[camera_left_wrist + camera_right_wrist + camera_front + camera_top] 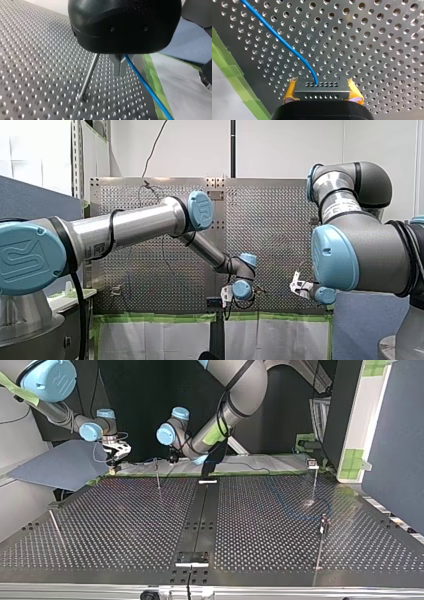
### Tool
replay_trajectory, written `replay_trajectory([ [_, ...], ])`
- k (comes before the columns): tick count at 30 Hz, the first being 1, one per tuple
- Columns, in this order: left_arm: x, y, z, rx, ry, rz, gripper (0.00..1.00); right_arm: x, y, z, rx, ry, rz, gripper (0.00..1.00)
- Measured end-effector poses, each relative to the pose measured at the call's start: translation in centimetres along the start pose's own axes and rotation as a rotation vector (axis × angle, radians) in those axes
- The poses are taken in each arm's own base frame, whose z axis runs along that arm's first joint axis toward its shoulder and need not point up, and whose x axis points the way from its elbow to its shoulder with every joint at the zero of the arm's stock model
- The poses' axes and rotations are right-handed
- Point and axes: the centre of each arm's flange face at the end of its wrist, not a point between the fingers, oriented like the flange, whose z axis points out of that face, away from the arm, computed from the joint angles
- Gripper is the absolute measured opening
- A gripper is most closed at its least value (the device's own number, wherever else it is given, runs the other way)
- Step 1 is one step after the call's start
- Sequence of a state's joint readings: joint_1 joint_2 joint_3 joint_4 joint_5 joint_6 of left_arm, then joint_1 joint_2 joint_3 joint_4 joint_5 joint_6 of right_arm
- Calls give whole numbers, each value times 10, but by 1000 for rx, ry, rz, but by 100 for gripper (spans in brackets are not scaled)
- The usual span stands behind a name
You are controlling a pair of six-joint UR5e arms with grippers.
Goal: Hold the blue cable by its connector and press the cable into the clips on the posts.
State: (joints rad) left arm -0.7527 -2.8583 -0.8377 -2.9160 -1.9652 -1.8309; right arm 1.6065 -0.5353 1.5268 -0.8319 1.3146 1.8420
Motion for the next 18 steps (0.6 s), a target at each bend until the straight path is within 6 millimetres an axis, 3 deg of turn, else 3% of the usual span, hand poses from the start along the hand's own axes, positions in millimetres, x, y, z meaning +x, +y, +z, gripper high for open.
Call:
replay_trajectory([
  [18,-20,14,14,-22,-1,-7,0,18,0,17,11,41,-9,0],
])
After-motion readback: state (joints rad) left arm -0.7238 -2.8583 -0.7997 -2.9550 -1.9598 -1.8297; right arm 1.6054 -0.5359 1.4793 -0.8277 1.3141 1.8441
